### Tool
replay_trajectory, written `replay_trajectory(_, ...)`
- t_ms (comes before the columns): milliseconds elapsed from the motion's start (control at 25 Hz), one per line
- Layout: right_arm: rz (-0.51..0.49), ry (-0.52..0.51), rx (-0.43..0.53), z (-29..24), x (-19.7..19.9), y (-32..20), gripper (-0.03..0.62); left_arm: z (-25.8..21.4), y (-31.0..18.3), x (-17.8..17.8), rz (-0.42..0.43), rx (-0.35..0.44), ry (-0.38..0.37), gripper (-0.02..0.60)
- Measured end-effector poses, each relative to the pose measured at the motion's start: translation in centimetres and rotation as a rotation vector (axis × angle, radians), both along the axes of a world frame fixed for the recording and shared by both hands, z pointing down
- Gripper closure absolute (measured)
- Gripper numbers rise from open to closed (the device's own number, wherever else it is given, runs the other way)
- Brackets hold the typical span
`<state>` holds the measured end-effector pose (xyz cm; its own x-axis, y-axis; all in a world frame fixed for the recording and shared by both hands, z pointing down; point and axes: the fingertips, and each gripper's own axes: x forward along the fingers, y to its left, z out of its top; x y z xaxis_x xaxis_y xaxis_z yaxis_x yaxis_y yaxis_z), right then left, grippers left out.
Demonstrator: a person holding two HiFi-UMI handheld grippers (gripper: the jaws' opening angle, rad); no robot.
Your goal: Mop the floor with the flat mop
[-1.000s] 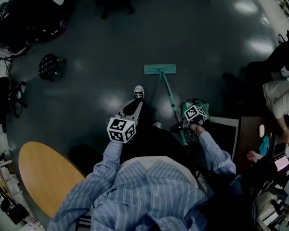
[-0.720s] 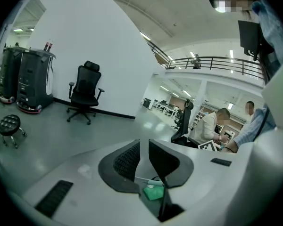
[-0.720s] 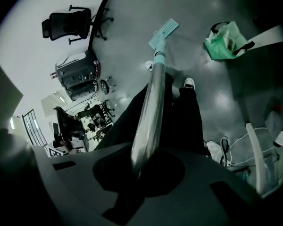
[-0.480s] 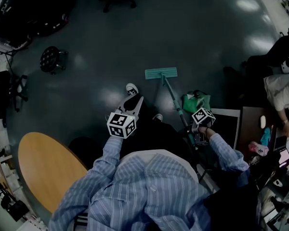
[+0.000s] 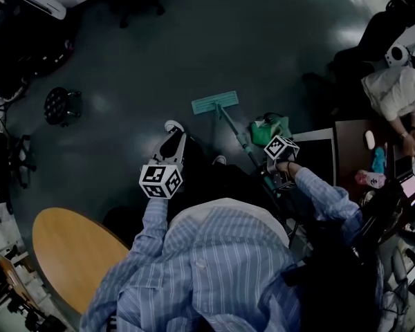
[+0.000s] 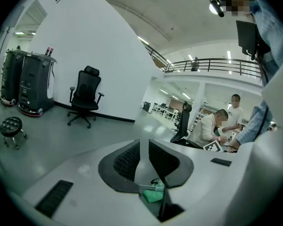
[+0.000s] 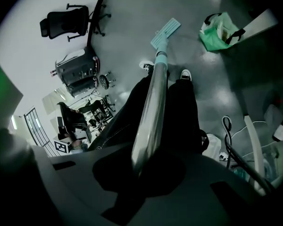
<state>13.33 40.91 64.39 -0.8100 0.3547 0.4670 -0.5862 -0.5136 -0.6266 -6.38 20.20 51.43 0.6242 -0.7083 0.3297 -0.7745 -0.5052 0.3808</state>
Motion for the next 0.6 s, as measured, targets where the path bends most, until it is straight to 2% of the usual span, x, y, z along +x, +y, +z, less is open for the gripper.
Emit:
replay_trajectory(280,0.047,-0.025,0.010,-0.1,0.7,0.1,0.560,-0.9,-0.1,0.9,-0.012,0.017,-0.019,0.520)
replay_trajectory(440,0.021,-0.033,0.014,0.0,1.0,0.1,0.560,-1.1,-0.1,1.1,-0.015,0.018,-0.042,0.520)
replay_trajectory(600,0.013,-0.042,0.011,0.0,1.0,0.6,0.560,-1.5,-0.6,-0.2,-0.036,0.011,-0.055,0.520)
